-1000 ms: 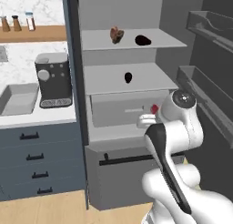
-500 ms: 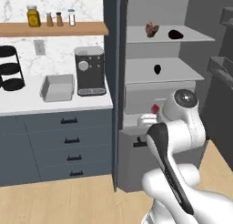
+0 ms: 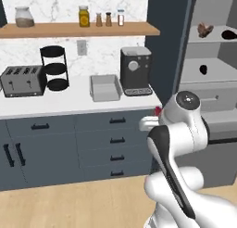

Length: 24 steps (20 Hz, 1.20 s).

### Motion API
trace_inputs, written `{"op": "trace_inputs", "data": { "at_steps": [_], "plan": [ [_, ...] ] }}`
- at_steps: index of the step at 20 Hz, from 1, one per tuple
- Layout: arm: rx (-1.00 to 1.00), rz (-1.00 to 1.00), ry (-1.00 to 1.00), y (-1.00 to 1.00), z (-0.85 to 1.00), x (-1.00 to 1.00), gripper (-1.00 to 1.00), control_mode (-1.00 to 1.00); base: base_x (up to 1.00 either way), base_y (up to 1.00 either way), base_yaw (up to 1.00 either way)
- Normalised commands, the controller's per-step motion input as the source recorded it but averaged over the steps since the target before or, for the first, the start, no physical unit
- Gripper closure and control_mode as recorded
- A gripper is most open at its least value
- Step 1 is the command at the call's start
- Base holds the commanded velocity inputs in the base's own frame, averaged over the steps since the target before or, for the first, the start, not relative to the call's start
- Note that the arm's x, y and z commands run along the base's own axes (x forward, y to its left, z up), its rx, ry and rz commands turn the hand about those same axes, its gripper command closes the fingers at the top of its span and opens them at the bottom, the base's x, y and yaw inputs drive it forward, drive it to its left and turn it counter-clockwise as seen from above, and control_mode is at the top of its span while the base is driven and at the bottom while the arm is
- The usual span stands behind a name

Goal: Place one avocado and one steak in each tupperware on the nearby counter, to pack two identical lunches.

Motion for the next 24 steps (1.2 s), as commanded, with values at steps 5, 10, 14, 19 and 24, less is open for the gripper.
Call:
{"op": "trace_inputs", "data": {
  "at_steps": [5,10,14,19,24],
  "plan": [
    [0.0,0.0,0.0,0.0,0.0,0.0,1.0,1.0,0.77,0.55,-0.01],
    [0.0,0.0,0.0,0.0,0.0,0.0,1.0,1.0,0.98,0.15,-0.05],
    [0.0,0.0,0.0,0.0,0.0,0.0,1.0,1.0,1.0,0.11,-0.05],
    [0.0,0.0,0.0,0.0,0.0,0.0,1.0,1.0,0.99,0.42,-0.07],
    [0.0,0.0,0.0,0.0,0.0,0.0,1.0,1.0,0.72,0.51,-0.09]
  ]
}}
